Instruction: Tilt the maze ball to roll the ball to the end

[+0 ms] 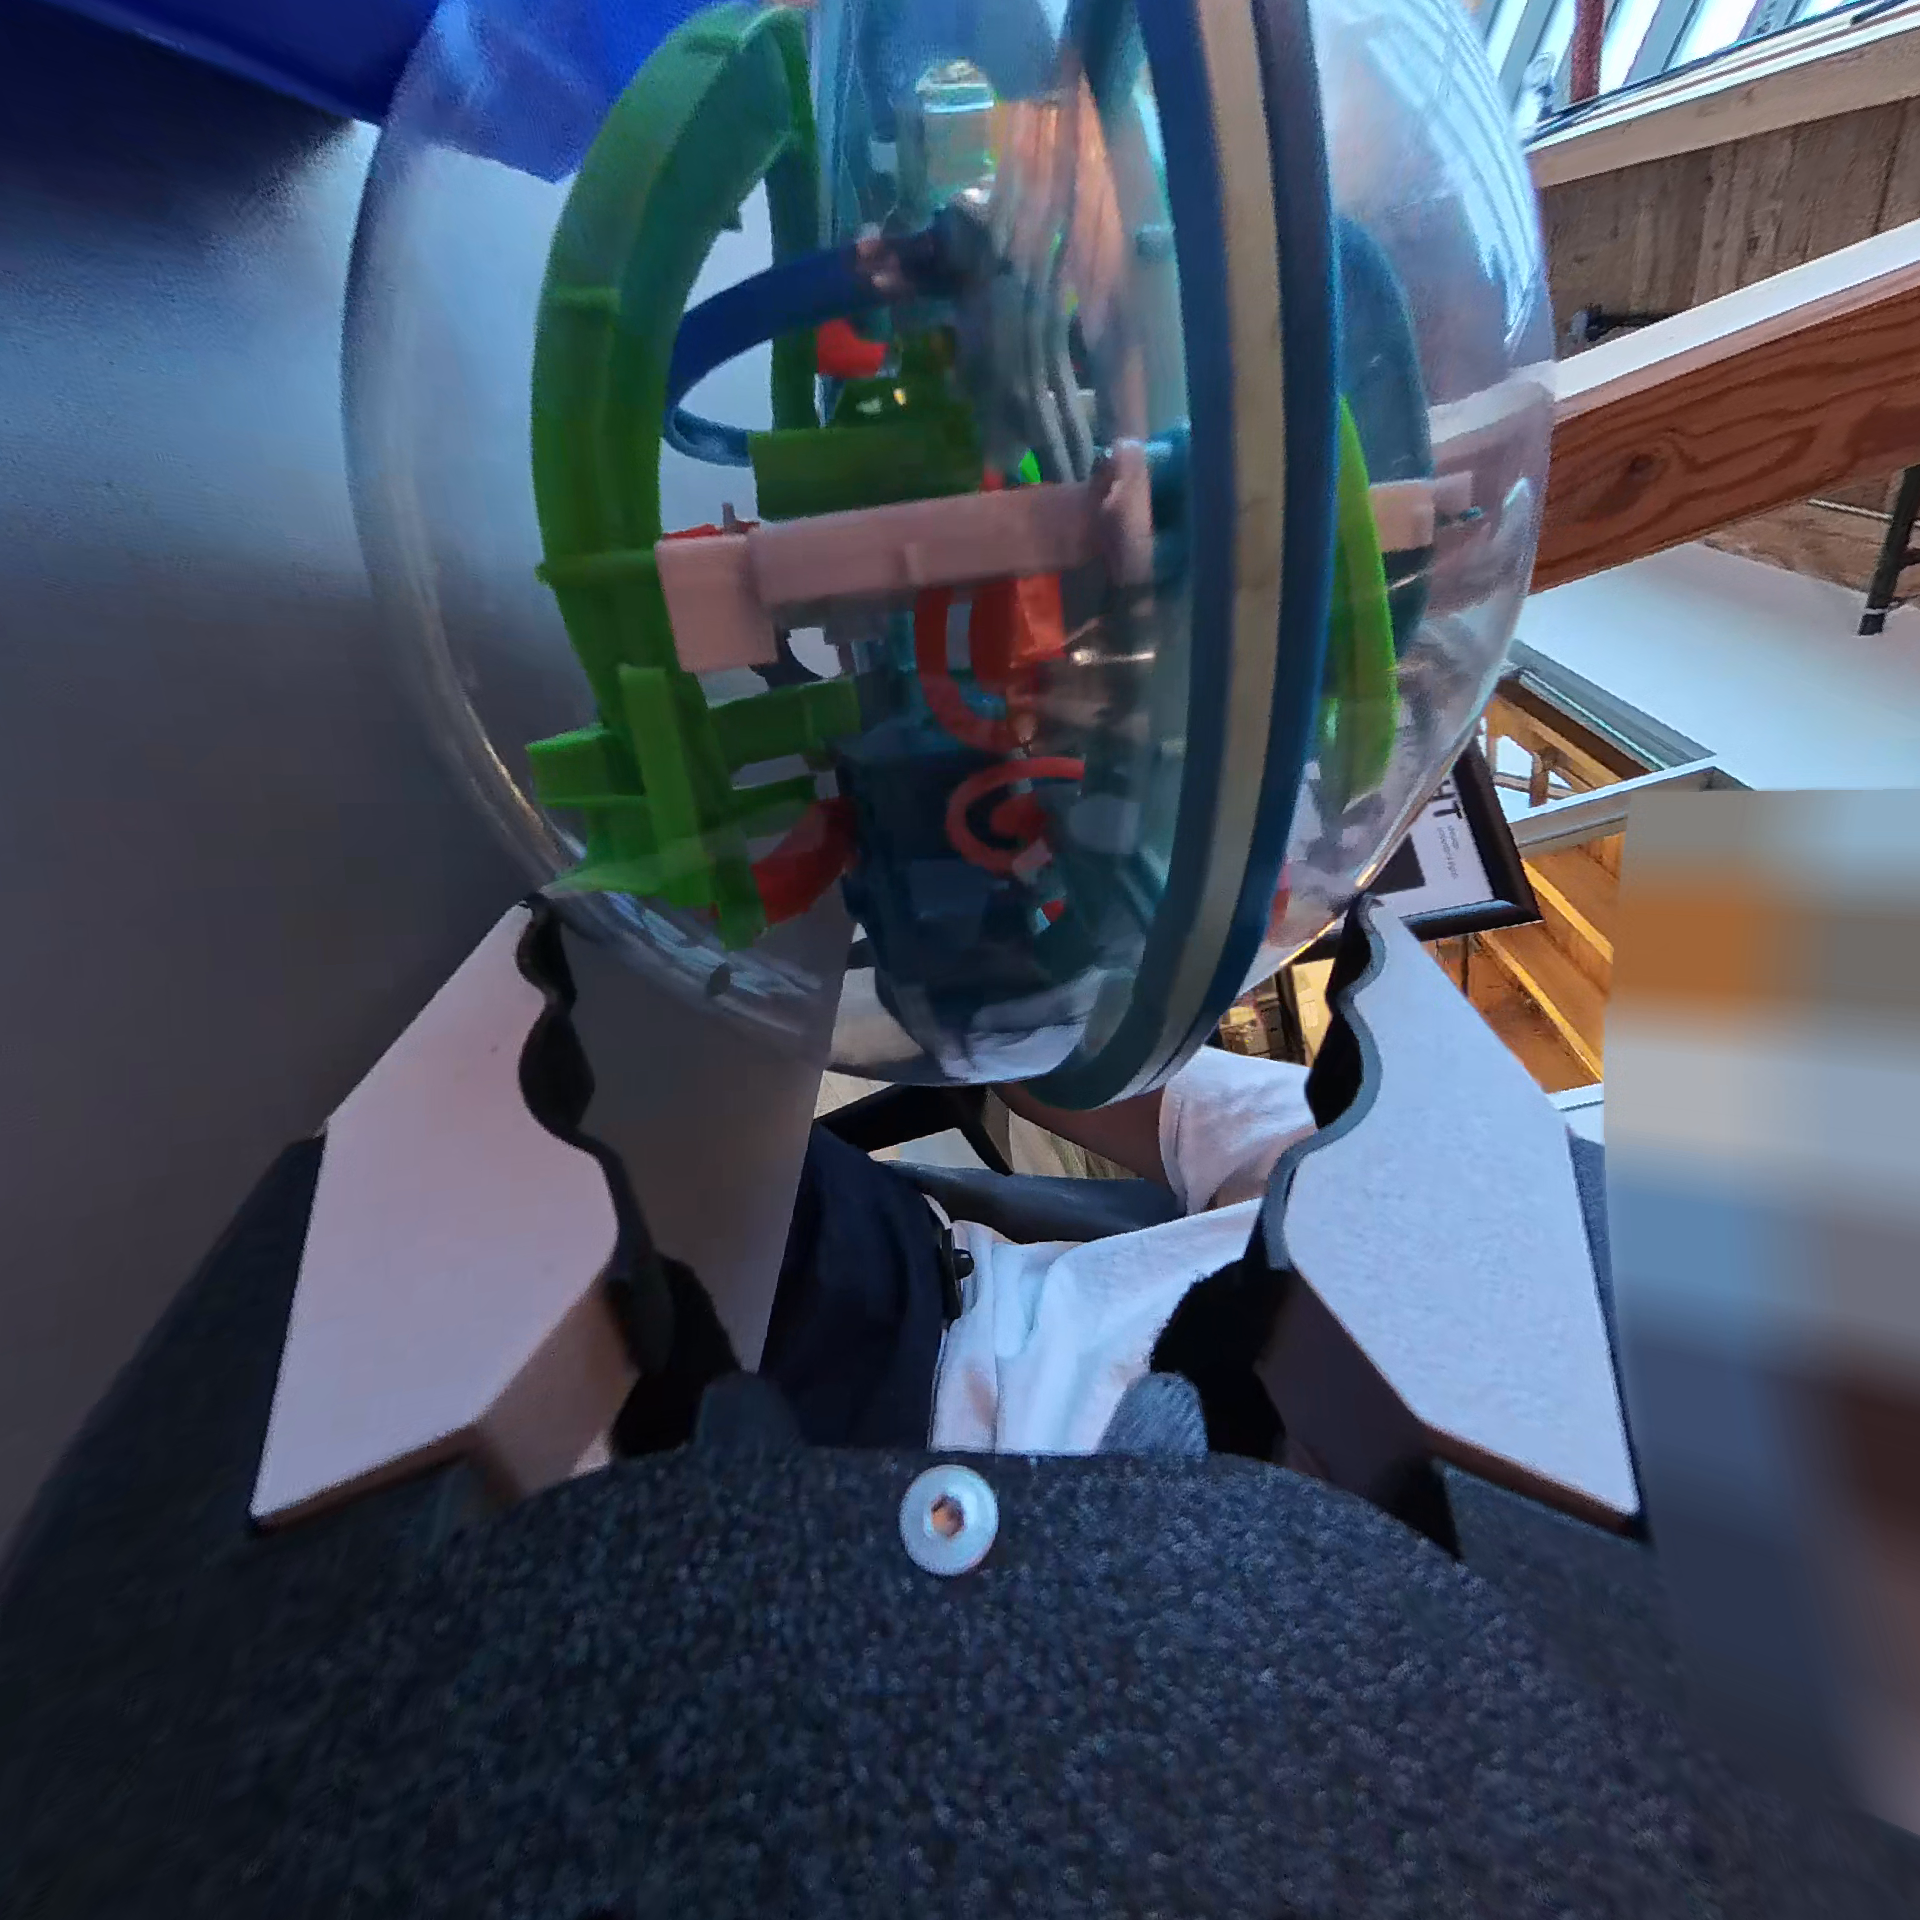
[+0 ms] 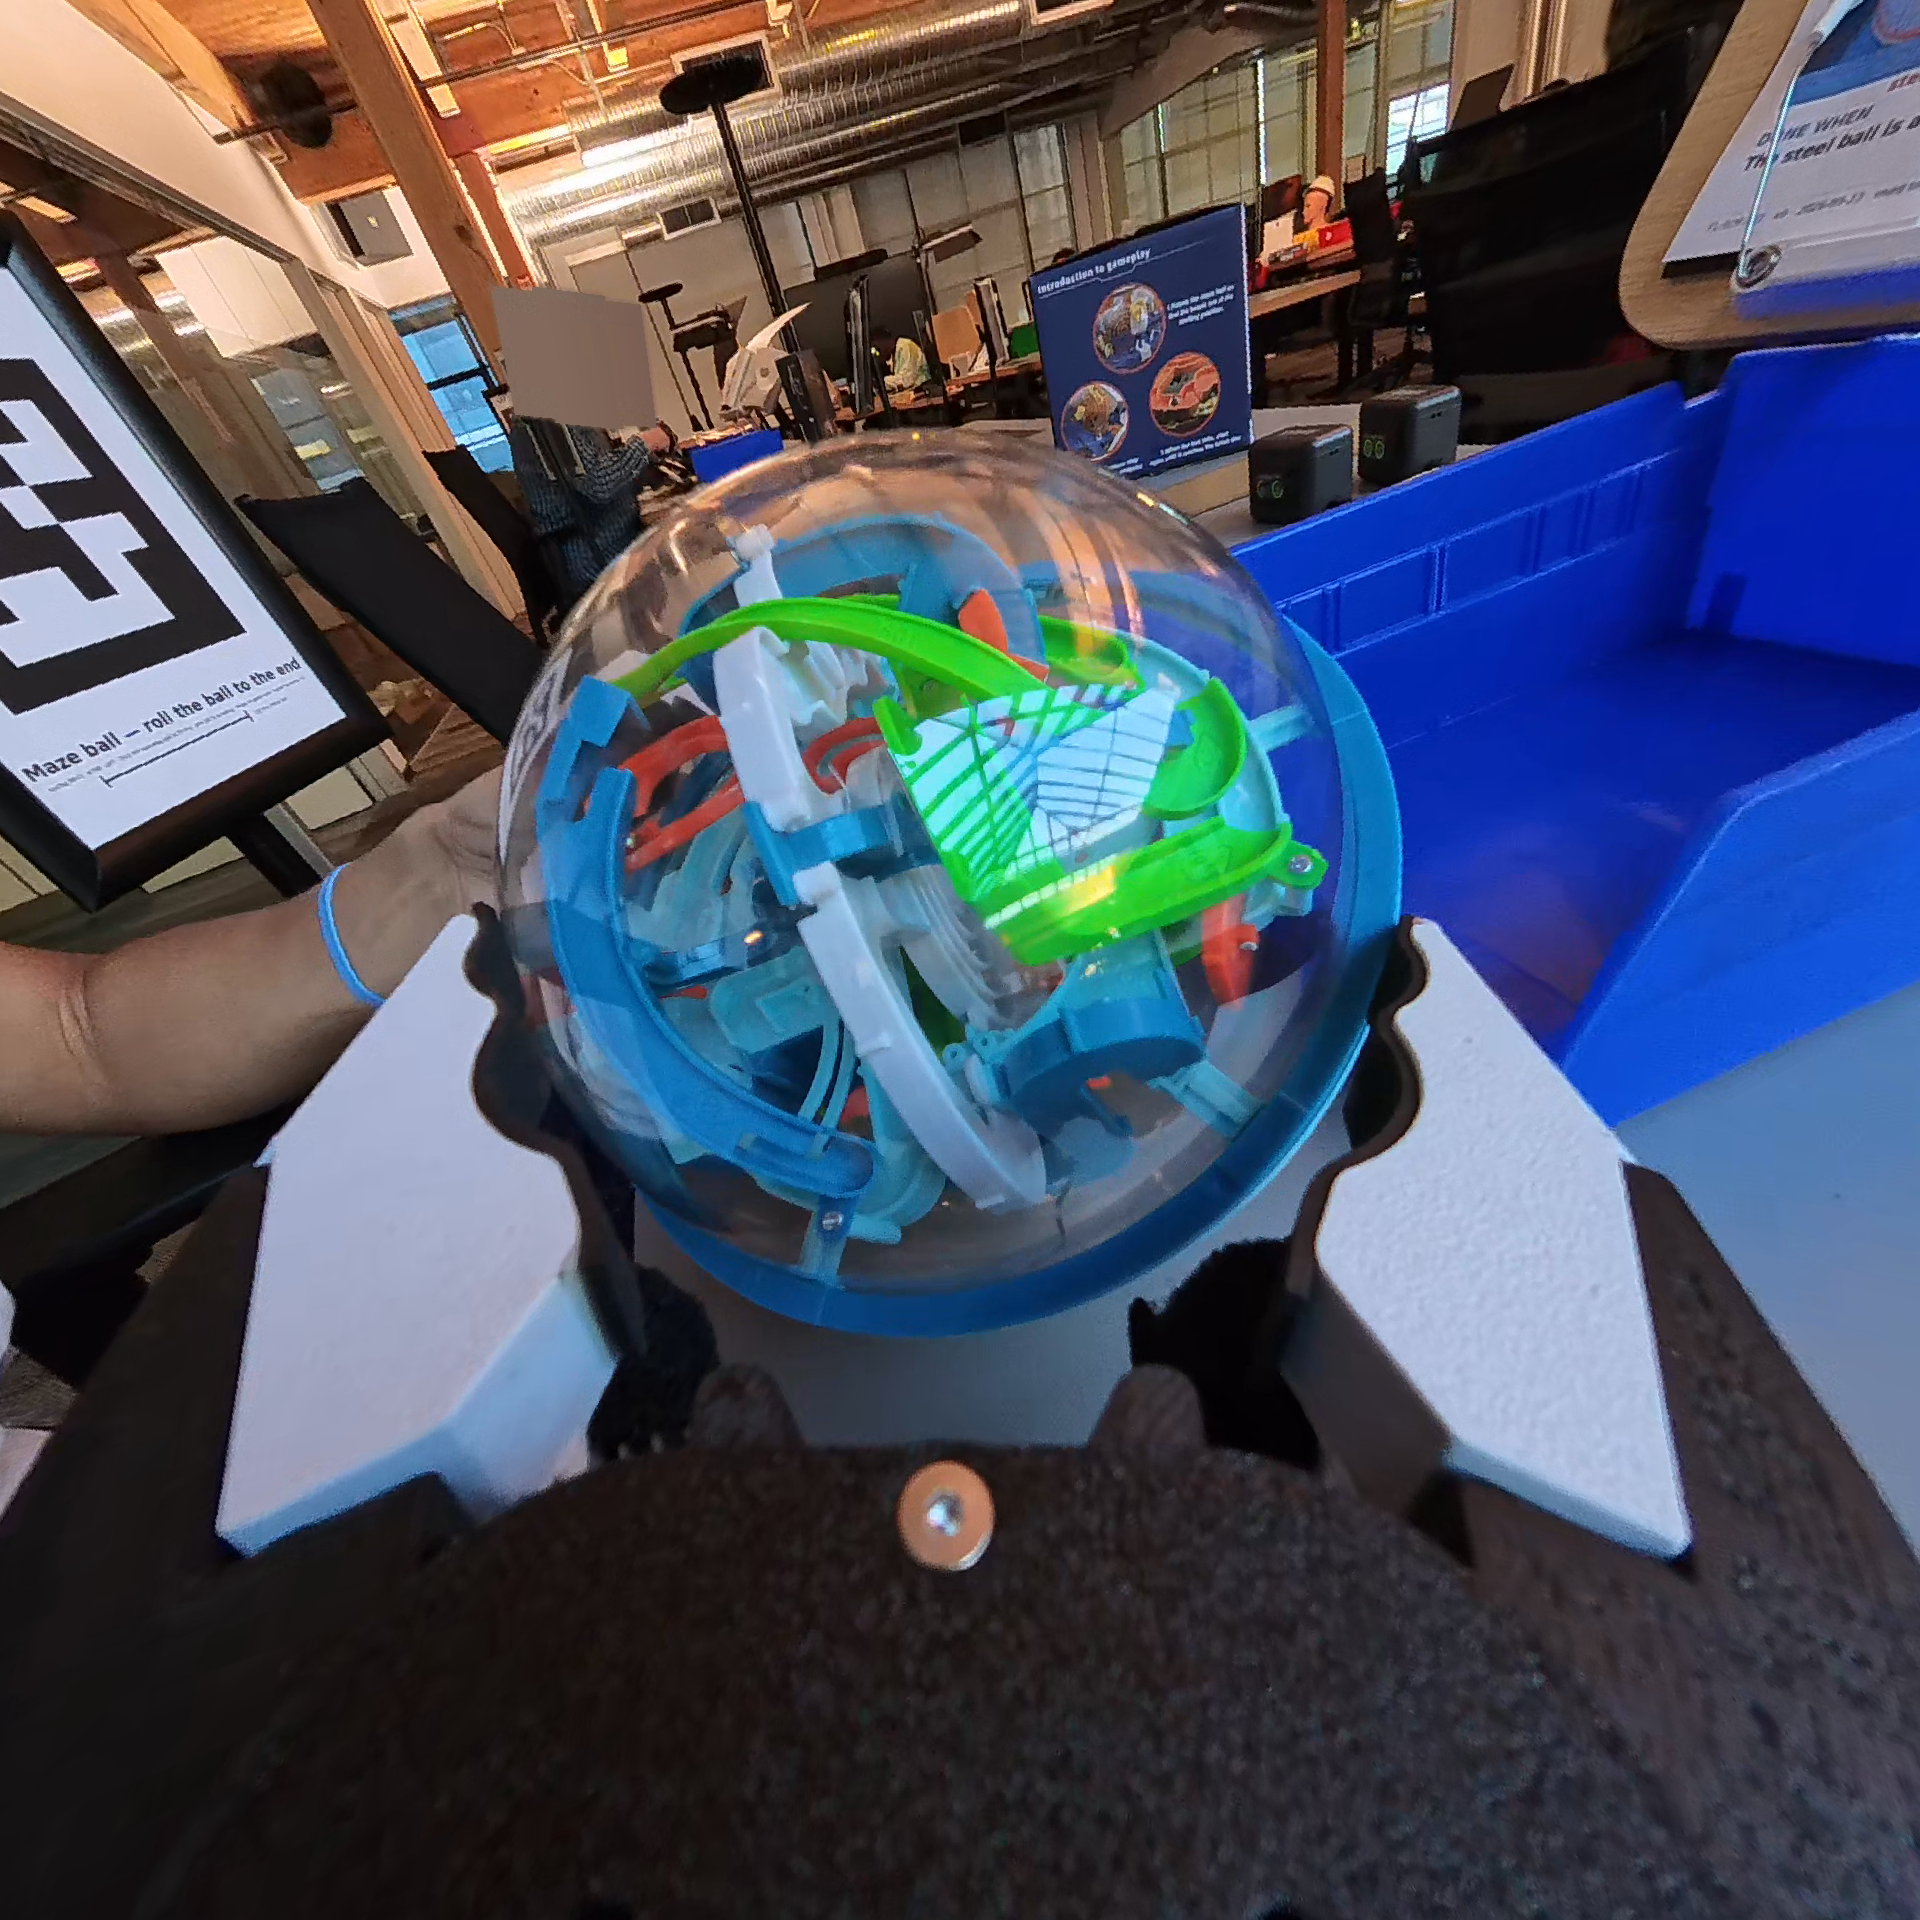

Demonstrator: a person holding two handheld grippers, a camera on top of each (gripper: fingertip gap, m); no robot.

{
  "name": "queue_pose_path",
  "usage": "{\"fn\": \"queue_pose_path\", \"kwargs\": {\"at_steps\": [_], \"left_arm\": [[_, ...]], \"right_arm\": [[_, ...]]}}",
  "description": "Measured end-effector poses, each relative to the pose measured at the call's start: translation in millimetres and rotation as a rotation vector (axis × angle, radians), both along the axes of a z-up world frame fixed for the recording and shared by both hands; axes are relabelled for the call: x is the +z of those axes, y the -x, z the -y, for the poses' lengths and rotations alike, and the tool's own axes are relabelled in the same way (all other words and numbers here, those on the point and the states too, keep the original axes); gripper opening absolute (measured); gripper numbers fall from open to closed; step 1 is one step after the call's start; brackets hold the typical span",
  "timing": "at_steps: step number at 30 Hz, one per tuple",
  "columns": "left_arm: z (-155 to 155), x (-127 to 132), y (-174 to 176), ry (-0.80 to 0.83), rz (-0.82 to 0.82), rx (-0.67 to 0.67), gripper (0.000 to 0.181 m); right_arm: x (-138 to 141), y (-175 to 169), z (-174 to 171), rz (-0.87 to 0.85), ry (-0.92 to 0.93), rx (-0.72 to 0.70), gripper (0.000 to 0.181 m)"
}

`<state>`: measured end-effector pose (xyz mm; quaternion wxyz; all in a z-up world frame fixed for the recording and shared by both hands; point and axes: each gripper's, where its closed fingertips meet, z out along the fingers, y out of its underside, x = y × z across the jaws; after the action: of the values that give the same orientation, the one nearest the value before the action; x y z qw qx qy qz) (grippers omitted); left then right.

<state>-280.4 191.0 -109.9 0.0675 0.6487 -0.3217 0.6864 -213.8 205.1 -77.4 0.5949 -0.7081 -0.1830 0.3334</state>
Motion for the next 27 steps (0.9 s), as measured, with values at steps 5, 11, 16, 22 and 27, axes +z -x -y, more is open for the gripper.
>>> {"fn": "queue_pose_path", "kwargs": {"at_steps": [5, 11, 16, 22, 27], "left_arm": [[2.3, 0.2, -0.9, -0.017, -0.022, 0.009, 0.14], [16.6, 2.8, -2.6, -0.113, -0.065, -0.005, 0.136], [28.7, 8.9, -5.7, -0.183, -0.066, -0.031, 0.14], [33.6, 9.0, -5.3, -0.172, -0.062, -0.046, 0.136], [29.6, 8.3, -3.3, -0.133, -0.042, -0.04, 0.128]], "right_arm": [[-1.0, -1.8, 1.3, -0.015, 0.008, 0.01, 0.155], [-4.5, -16.9, 1.5, -0.193, 0.099, 0.037, 0.155], [-7.8, -30.2, 2.8, -0.324, 0.144, 0.062, 0.155], [-7.0, -33.4, 2.1, -0.376, 0.159, 0.071, 0.155], [-7.0, -33.0, 1.2, -0.38, 0.168, 0.07, 0.155]]}}
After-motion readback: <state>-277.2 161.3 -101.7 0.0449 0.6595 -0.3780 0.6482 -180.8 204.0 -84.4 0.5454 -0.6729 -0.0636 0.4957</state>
